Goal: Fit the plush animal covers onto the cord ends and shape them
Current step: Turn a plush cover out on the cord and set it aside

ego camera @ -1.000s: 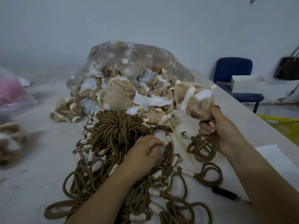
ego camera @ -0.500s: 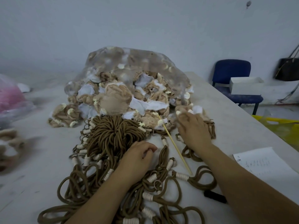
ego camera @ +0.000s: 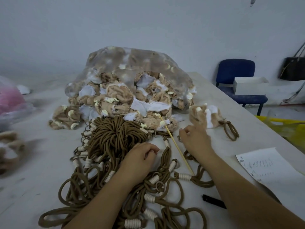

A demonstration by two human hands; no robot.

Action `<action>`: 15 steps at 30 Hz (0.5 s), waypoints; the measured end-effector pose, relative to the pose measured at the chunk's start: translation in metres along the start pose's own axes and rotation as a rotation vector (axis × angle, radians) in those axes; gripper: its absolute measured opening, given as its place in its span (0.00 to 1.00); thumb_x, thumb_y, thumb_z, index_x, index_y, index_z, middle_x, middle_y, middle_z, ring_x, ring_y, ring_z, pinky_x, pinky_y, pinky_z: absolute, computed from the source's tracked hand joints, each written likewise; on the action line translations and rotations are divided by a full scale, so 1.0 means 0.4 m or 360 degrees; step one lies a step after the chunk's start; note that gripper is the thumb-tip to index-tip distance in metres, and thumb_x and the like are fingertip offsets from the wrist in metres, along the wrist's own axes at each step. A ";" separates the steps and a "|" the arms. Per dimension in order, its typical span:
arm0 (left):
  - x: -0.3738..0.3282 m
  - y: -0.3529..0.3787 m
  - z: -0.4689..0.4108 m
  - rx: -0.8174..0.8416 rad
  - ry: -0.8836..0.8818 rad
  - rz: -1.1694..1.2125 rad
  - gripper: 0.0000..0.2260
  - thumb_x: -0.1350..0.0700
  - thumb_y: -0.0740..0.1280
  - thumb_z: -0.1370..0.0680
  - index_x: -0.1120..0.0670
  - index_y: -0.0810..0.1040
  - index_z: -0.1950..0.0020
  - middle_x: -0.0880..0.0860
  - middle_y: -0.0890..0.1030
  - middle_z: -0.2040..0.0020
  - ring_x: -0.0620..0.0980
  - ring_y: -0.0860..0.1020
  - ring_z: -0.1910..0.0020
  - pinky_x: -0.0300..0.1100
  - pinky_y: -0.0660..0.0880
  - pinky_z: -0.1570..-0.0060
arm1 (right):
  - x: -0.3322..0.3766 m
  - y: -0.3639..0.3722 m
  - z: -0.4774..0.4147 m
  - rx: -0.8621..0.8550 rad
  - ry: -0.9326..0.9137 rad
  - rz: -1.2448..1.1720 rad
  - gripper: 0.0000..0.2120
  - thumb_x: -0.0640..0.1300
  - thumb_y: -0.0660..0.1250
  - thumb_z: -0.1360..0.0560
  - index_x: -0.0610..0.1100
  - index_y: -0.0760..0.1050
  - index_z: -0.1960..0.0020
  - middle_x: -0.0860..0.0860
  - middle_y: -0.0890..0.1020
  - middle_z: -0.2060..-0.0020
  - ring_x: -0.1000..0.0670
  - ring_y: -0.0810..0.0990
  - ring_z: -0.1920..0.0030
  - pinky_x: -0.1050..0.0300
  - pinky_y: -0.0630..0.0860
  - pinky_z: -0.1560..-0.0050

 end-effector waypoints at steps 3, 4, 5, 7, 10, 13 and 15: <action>-0.002 -0.004 -0.001 -0.0010 0.0002 0.0000 0.11 0.57 0.58 0.18 0.48 0.79 0.44 0.36 0.73 0.52 0.40 0.72 0.46 0.25 0.65 0.54 | 0.042 0.008 0.030 0.0045 -0.0004 -0.0132 0.13 0.50 0.58 0.22 0.47 0.77 0.58 0.46 0.75 0.50 0.43 0.74 0.46 0.50 0.69 0.45; -0.003 -0.004 -0.001 -0.0012 0.0007 -0.0005 0.11 0.57 0.58 0.18 0.48 0.79 0.44 0.36 0.73 0.52 0.40 0.72 0.46 0.25 0.65 0.54 | 0.066 0.012 0.041 0.0067 -0.0017 -0.0284 0.12 0.49 0.58 0.22 0.47 0.75 0.61 0.45 0.75 0.52 0.43 0.74 0.48 0.51 0.69 0.48; -0.004 -0.005 -0.001 -0.0015 0.0006 -0.0008 0.11 0.57 0.58 0.18 0.48 0.79 0.44 0.35 0.73 0.52 0.40 0.72 0.46 0.25 0.64 0.54 | 0.091 0.021 0.050 0.0094 -0.0029 -0.0442 0.12 0.48 0.57 0.22 0.47 0.74 0.61 0.46 0.74 0.53 0.44 0.74 0.50 0.51 0.69 0.48; -0.002 -0.008 -0.001 -0.0029 0.0000 -0.0011 0.12 0.57 0.58 0.18 0.47 0.79 0.44 0.35 0.72 0.53 0.39 0.71 0.46 0.24 0.64 0.54 | 0.131 0.039 0.064 0.0139 -0.0026 -0.0705 0.10 0.47 0.57 0.21 0.45 0.76 0.53 0.48 0.73 0.51 0.48 0.73 0.50 0.54 0.69 0.48; 0.002 -0.009 -0.003 -0.0037 0.0001 -0.0013 0.12 0.56 0.58 0.18 0.48 0.79 0.42 0.35 0.72 0.53 0.39 0.70 0.47 0.23 0.64 0.55 | 0.156 -0.005 0.064 -0.0140 -0.0057 -0.0856 0.07 0.44 0.60 0.22 0.42 0.75 0.51 0.48 0.70 0.49 0.48 0.73 0.49 0.54 0.71 0.47; 0.002 -0.008 -0.005 -0.0041 0.0015 0.0009 0.12 0.56 0.58 0.18 0.48 0.79 0.41 0.36 0.73 0.53 0.39 0.71 0.46 0.22 0.64 0.54 | 0.226 -0.081 0.063 -0.0566 -0.0462 -0.0393 0.08 0.43 0.64 0.24 0.41 0.75 0.47 0.45 0.72 0.46 0.46 0.71 0.44 0.50 0.69 0.45; -0.001 -0.009 -0.007 -0.0055 0.0035 0.0003 0.12 0.56 0.58 0.18 0.49 0.79 0.42 0.39 0.74 0.52 0.40 0.71 0.45 0.21 0.64 0.54 | 0.286 -0.025 0.043 -0.0341 -0.0698 -0.0038 0.13 0.46 0.63 0.24 0.43 0.74 0.41 0.46 0.73 0.42 0.44 0.69 0.41 0.48 0.67 0.44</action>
Point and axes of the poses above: each hand's wrist, its own z-axis away from the middle knuckle, its own y-axis out of the palm, x = y × z, the point moved 10 cm from there along -z, towards the middle knuckle
